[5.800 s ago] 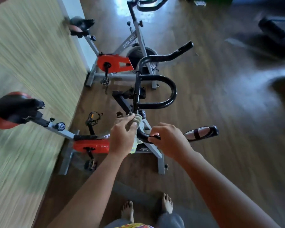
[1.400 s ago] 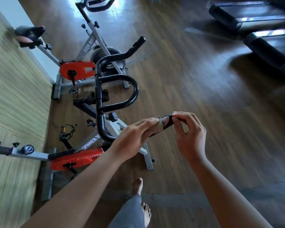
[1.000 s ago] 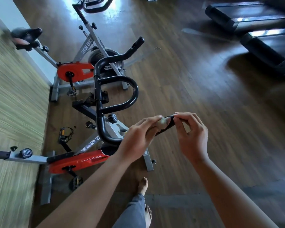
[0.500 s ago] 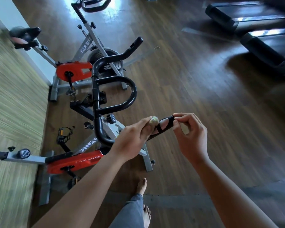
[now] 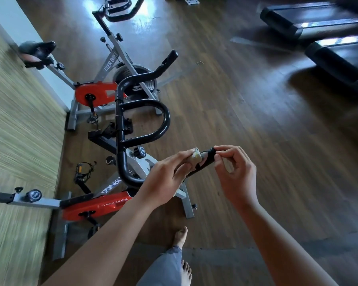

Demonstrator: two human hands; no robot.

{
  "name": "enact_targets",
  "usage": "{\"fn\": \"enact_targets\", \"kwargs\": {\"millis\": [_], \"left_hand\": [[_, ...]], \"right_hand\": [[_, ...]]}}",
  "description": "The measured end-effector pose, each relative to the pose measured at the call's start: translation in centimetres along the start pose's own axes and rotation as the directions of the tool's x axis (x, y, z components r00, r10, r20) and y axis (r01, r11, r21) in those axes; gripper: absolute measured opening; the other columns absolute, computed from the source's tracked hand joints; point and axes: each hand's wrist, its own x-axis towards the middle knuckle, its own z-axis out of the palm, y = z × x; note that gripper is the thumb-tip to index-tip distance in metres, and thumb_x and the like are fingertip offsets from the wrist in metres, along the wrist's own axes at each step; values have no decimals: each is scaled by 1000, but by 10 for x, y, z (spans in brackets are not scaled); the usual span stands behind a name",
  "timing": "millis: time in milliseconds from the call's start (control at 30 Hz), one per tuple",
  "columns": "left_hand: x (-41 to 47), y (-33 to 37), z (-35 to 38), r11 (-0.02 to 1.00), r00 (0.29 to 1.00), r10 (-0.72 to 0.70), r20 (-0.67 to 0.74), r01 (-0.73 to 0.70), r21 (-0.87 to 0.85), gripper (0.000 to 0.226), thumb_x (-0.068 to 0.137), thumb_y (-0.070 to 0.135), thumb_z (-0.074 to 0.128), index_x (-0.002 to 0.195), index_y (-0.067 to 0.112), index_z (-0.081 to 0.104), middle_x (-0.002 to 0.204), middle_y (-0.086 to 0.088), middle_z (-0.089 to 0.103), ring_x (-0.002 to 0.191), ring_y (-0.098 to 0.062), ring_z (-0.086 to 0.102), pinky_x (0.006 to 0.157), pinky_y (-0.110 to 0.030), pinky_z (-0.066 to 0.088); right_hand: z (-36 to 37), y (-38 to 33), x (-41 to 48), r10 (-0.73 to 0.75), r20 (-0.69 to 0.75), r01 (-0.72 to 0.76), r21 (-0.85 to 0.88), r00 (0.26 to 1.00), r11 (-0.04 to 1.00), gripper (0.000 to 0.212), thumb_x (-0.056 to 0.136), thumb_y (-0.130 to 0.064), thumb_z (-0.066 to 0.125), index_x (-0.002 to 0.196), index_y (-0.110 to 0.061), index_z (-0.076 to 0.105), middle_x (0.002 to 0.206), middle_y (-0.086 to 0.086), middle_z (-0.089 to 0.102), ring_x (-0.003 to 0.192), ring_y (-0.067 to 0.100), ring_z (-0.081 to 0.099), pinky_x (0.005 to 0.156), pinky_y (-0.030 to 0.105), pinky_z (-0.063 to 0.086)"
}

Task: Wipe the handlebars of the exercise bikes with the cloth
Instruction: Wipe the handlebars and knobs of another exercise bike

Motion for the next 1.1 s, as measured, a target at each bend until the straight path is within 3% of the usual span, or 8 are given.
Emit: {"fn": "enact_targets", "kwargs": {"millis": [67, 200, 333, 500, 733, 833, 967, 1100], "left_hand": [[7, 11, 5, 999, 999, 2, -51, -4, -51, 37, 101, 25, 57, 138, 24, 58, 126, 10, 68, 113, 5, 62, 92, -14, 47], [14, 25, 17, 994, 987, 80, -136, -89, -56, 38, 99, 18, 62, 136, 19, 60, 132, 7, 65, 122, 1, 59, 102, -25, 49], [0, 13, 12, 985, 982, 172, -83, -171, 14, 40, 97, 12, 64, 136, 14, 59, 136, 4, 62, 127, -3, 57, 105, -30, 49], [-13, -1, 0, 992, 993, 107, -50, -103, 78, 37, 96, 17, 65, 134, 20, 61, 132, 10, 64, 121, -2, 60, 99, -29, 52], [9, 22, 15, 990, 978, 137, -158, -139, 1, 37, 91, 11, 71, 128, 14, 66, 127, 3, 68, 118, -3, 62, 100, -27, 51], [-2, 7, 7, 986, 984, 166, -63, -164, 42, 38, 93, 14, 69, 131, 18, 63, 132, 5, 64, 121, -6, 61, 99, -32, 53], [-25, -28, -19, 949, 988, 131, 87, -151, 276, 36, 99, 27, 61, 134, 32, 56, 137, 16, 59, 113, -11, 67, 86, -37, 59], [-44, -42, -55, 868, 969, 129, 210, -213, 449, 35, 99, 28, 58, 134, 33, 57, 135, 18, 60, 99, -11, 70, 80, -22, 56]], "right_hand": [[0, 1, 0, -3, -5, 3, -1, 1000, 1000, 8, 85, -8, 68, 80, -13, 65, 97, -8, 71, 94, -1, 66, 83, 13, 48], [0, 3, -2, -16, 2, 16, 7, 1000, 1000, 11, 85, -2, 70, 82, -12, 66, 97, -6, 71, 95, 2, 67, 84, 15, 49], [1, 2, -2, -23, -10, 23, 23, 1000, 999, 7, 87, -16, 65, 82, -12, 66, 97, -6, 70, 96, 0, 66, 85, 13, 47], [1, 0, -3, -32, -9, 32, -11, 999, 999, 11, 86, -4, 69, 82, -14, 65, 97, -7, 69, 96, -3, 65, 85, 11, 46], [0, -2, -4, -26, -2, 26, -42, 1000, 999, 15, 86, 1, 70, 85, -14, 66, 98, -6, 70, 96, -2, 65, 85, 15, 49], [1, -5, -5, -24, -6, 23, -60, 1000, 998, 14, 87, 0, 70, 84, -14, 66, 98, -8, 69, 96, -4, 64, 85, 14, 48], [4, -9, -8, -6, -34, 2, -106, 999, 994, 14, 88, -2, 68, 84, -15, 64, 99, -8, 68, 94, -3, 63, 82, 14, 48], [9, -14, -12, 3, -58, -12, -152, 998, 988, 11, 91, -3, 66, 86, -13, 64, 101, -5, 68, 92, 3, 63, 83, 13, 48]]}}
